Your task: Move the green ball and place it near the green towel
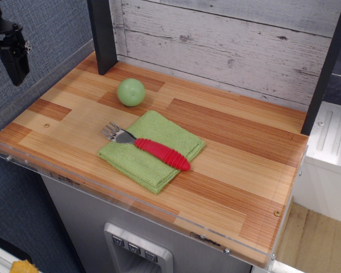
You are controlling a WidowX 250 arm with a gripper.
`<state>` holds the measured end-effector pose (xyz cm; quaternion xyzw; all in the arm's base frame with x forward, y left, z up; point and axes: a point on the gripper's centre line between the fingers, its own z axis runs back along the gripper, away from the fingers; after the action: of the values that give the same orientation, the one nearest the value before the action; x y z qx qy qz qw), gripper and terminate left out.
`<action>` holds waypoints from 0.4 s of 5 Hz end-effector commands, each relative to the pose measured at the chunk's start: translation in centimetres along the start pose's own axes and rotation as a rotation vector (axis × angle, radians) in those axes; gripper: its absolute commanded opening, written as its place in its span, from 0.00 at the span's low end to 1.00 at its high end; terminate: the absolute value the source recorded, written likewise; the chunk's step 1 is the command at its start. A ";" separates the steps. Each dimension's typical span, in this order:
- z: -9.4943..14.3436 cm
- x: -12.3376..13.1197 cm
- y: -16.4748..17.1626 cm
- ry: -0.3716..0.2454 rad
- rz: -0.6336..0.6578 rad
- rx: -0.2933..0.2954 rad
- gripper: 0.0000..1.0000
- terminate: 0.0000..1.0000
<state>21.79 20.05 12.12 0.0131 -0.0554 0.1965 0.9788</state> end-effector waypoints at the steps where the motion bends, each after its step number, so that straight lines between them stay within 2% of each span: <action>1: 0.0 0.0 0.0 0.000 0.000 0.000 1.00 0.00; 2: 0.0 1.3 -1.1 -0.033 0.017 0.038 1.00 0.00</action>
<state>23.50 18.94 11.15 0.0238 -0.0524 0.2065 0.9767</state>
